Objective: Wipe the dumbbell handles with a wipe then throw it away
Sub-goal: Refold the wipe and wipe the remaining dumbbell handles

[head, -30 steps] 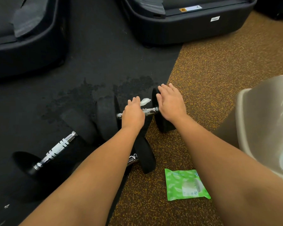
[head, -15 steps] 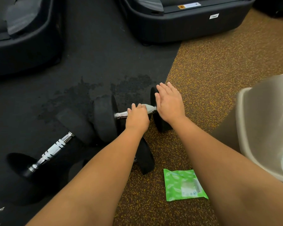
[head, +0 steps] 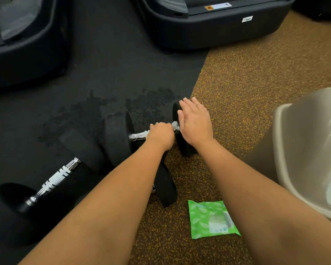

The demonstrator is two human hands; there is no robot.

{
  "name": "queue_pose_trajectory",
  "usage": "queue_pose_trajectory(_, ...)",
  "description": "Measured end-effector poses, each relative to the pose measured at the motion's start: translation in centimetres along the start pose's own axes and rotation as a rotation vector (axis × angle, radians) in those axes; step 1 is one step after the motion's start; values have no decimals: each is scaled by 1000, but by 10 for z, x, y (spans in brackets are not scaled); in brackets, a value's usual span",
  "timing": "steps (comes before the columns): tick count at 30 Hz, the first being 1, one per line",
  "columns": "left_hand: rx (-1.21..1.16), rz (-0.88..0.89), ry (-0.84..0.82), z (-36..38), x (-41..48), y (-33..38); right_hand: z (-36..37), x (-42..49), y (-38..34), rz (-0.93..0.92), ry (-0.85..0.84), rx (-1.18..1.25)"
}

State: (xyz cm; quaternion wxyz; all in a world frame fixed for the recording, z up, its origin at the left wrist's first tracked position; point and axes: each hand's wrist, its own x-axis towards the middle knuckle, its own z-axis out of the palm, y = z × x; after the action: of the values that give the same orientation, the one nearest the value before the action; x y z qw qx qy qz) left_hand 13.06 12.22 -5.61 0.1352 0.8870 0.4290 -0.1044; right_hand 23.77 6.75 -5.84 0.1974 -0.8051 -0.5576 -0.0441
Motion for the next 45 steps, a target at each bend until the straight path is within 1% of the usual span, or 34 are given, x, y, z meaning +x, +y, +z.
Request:
queue_pose_trajectory(4, -42, 160, 91, 12, -5, -2, 1, 1, 0, 5, 6, 1)
queue_pose_trajectory(8, -7, 242, 170, 21, -17, -12, 0, -1, 0, -6, 5, 5)
queue_pose_trajectory(10, 13, 213, 194, 22, -20, -21, -1, -1, 1, -5, 9, 17)
queue_pose_trajectory(12, 2, 132, 200, 19, -19, -25, -1, -1, 0, -6, 13, 23)
queue_pose_trajectory(14, -21, 58, 172, 14, -16, -22, -1, -1, 0, -3, 14, 28)
queue_pose_trajectory(16, -27, 22, 133, 11, -13, -16, -2, -1, 0, -1, 18, 36)
queue_pose_trajectory(20, -13, 38, 69, 11, -11, -10, -4, -1, 0, -6, 21, 70)
queue_pose_trajectory(25, -26, 211, 49, 11, -22, -15, -4, -2, 3, -2, 31, 143)
queue_pose_trajectory(27, -27, 241, 61, 11, -26, -21, -4, -3, 4, 6, 51, 201)
queue_pose_trajectory(32, -104, 116, 153, 14, -34, -25, -7, -3, 7, 45, 92, 357)
queue_pose_trajectory(36, -140, 18, 130, 7, -24, -9, -6, -1, 9, 65, 94, 396)
queue_pose_trajectory(41, -90, 28, 43, 2, -12, 3, -8, -3, 9, 50, 94, 374)
queue_pose_trajectory(45, -111, 74, 59, 2, -14, 8, -6, -3, 9, 31, 98, 341)
